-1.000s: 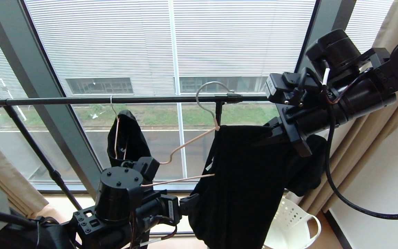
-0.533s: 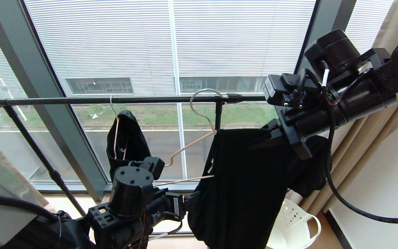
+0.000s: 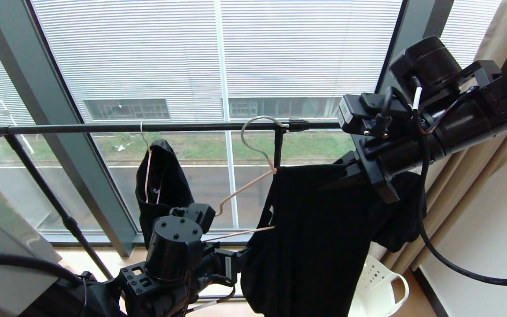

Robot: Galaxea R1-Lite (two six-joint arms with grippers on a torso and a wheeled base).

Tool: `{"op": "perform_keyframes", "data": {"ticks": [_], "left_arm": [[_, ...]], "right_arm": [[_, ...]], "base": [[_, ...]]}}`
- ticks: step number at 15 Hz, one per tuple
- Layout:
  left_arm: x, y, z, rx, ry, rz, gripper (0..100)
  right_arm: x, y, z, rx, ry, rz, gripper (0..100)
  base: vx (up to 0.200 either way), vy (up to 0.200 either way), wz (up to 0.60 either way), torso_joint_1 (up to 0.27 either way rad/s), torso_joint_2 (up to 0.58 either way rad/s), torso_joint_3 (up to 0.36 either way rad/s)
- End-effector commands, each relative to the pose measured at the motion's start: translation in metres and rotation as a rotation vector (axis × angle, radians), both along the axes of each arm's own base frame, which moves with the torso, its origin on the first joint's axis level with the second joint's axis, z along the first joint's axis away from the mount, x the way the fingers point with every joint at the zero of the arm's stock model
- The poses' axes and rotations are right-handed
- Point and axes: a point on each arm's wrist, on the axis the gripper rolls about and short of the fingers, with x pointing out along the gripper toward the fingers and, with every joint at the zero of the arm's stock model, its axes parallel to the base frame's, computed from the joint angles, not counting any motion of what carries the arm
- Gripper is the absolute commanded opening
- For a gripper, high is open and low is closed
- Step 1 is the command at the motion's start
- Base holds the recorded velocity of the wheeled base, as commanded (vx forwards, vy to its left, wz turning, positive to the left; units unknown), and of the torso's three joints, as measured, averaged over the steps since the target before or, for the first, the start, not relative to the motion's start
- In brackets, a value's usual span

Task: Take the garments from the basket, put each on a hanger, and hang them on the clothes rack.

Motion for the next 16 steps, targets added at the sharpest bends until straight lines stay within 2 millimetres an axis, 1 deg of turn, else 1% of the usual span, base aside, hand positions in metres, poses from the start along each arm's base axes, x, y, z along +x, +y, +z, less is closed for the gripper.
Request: {"op": "perform_keyframes", "data": {"ticks": [1, 4, 7, 9, 12, 16], "left_arm": [[-0.001, 0.0, 0.0, 0.0, 0.0, 0.0, 0], [-0.002, 0.002, 0.002, -0.003, -0.001, 0.0, 0], [-0.007, 0.006, 0.01, -0.021, -0.018, -0.003, 0], [-0.012, 0.011, 0.019, -0.04, -0.037, -0.009, 0], [-0.019, 0.015, 0.023, -0.038, -0.045, -0.056, 0], [-0.027, 0.023, 0.028, -0.027, -0.067, -0.068, 0]], "right_arm": [[0.0, 0.0, 0.0, 0.001, 0.0, -0.001, 0], [0.001, 0.0, -0.001, -0.001, 0.003, -0.001, 0], [0.003, -0.001, -0.003, -0.003, 0.007, -0.007, 0], [0.005, -0.003, -0.004, -0.006, 0.012, -0.014, 0], [0.006, -0.004, -0.006, -0.008, 0.018, -0.019, 0], [0.009, -0.014, -0.007, -0.011, 0.022, -0.05, 0]], "base": [[0.0, 0.0, 0.0, 0.0, 0.0, 0.0], [0.0, 0.0, 0.0, 0.0, 0.0, 0.0], [0.0, 0.0, 0.0, 0.0, 0.0, 0.0], [0.0, 0.0, 0.0, 0.0, 0.0, 0.0], [0.0, 0.0, 0.0, 0.0, 0.0, 0.0], [0.0, 0.0, 0.0, 0.0, 0.0, 0.0]]}}
